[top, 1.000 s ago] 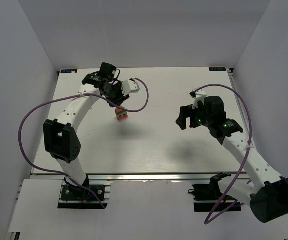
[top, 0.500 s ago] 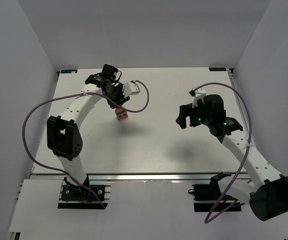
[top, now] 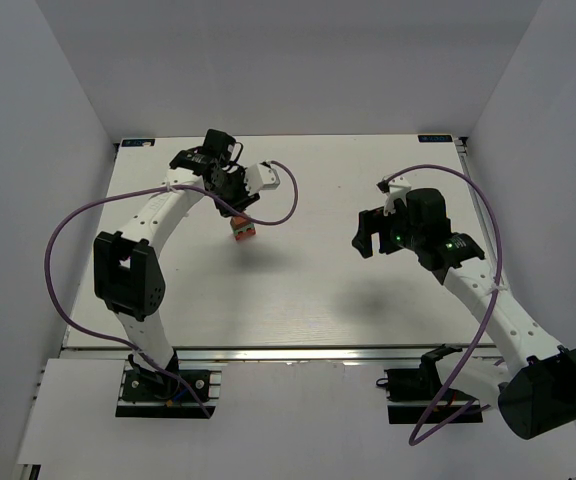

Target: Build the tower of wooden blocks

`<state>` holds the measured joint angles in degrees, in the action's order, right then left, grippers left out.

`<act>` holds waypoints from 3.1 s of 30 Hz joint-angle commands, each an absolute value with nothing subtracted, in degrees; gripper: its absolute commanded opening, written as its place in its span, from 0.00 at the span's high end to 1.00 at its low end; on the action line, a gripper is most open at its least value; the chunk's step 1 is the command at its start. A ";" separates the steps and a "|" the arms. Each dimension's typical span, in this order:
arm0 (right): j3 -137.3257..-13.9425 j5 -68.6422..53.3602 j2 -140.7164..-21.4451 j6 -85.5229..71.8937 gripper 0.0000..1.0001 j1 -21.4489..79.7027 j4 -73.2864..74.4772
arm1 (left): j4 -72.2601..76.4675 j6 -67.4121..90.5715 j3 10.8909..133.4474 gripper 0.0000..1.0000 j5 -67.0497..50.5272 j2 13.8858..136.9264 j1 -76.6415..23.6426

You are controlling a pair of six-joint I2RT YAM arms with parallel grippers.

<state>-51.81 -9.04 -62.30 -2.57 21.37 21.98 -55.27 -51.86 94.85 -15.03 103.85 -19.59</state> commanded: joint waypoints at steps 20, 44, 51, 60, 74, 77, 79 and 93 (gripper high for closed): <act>-55.37 -9.05 -63.46 -1.76 0.11 21.09 22.41 | -53.17 -52.38 93.52 0.70 -15.56 103.98 -19.07; -55.72 -9.32 -64.25 -1.85 0.11 21.09 22.32 | -51.68 -51.86 92.29 0.65 -14.94 104.15 -19.07; -55.72 -9.49 -64.42 -1.93 0.11 21.09 22.32 | -52.21 -51.86 92.64 0.64 -15.82 103.89 -19.07; -55.63 -9.84 -64.42 -2.02 0.11 21.09 22.15 | -52.65 -51.24 93.60 0.59 -15.82 103.27 -19.07; -55.63 -10.02 -64.60 -2.29 0.11 21.18 22.24 | -52.56 -50.98 94.92 0.39 -16.44 103.45 -19.07; -55.55 -10.37 -64.60 -2.29 0.11 21.09 22.24 | -51.59 -49.57 94.83 0.36 -15.56 103.27 -19.07; -55.55 -10.46 -64.69 -2.29 0.11 21.18 22.24 | -51.07 -48.52 95.18 0.33 -15.29 103.18 -19.16; -55.72 -9.94 -63.72 -2.54 0.11 21.09 21.89 | -51.68 -44.75 101.68 0.14 -19.42 101.52 -19.07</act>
<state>-52.86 -9.80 -64.25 -2.57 21.37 22.68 -51.46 -46.44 98.32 -16.21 104.49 -19.44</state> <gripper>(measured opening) 0.895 0.856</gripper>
